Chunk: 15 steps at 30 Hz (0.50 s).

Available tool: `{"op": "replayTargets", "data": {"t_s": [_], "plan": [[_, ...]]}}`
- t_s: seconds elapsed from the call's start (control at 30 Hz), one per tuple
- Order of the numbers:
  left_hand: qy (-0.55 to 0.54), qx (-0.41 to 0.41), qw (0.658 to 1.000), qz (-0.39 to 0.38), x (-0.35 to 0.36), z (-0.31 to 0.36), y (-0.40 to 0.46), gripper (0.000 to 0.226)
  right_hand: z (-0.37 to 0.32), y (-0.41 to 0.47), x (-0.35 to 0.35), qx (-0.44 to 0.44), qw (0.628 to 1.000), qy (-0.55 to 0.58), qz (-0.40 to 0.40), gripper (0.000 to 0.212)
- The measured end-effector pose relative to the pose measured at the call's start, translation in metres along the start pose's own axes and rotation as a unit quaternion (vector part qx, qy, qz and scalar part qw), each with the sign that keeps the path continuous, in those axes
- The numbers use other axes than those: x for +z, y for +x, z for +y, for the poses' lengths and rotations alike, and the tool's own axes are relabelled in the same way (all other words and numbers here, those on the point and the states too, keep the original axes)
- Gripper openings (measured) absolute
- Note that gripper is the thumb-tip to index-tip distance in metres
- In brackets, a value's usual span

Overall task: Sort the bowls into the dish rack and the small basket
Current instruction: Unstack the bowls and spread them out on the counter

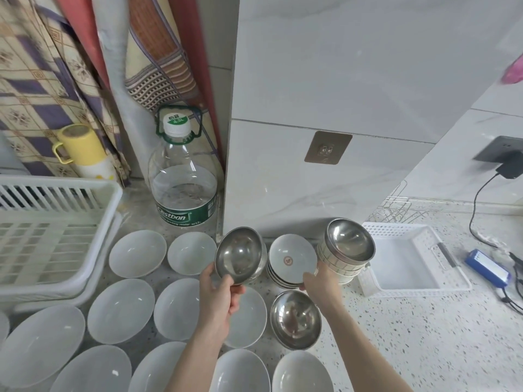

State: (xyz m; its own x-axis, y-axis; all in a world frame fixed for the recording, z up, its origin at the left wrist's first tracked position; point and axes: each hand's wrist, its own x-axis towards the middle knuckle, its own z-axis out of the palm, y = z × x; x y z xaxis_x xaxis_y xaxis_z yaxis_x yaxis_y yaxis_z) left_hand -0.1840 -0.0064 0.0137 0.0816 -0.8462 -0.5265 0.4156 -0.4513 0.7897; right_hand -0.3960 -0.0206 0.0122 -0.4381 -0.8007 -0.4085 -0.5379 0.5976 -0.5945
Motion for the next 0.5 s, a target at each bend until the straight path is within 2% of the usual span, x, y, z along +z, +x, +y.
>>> {"op": "replayTargets", "data": {"t_s": [0.3,0.5], "plan": [[-0.002,-0.012,1.000,0.012,0.005,-0.006,-0.001,0.038,-0.010,0.006,-0.009,-0.003,0.998,-0.067,-0.002,0.035],[-0.011,-0.006,1.000,0.014,0.005,-0.004,-0.011,0.037,-0.011,0.000,-0.013,-0.018,0.998,0.054,-0.002,0.044]]}}
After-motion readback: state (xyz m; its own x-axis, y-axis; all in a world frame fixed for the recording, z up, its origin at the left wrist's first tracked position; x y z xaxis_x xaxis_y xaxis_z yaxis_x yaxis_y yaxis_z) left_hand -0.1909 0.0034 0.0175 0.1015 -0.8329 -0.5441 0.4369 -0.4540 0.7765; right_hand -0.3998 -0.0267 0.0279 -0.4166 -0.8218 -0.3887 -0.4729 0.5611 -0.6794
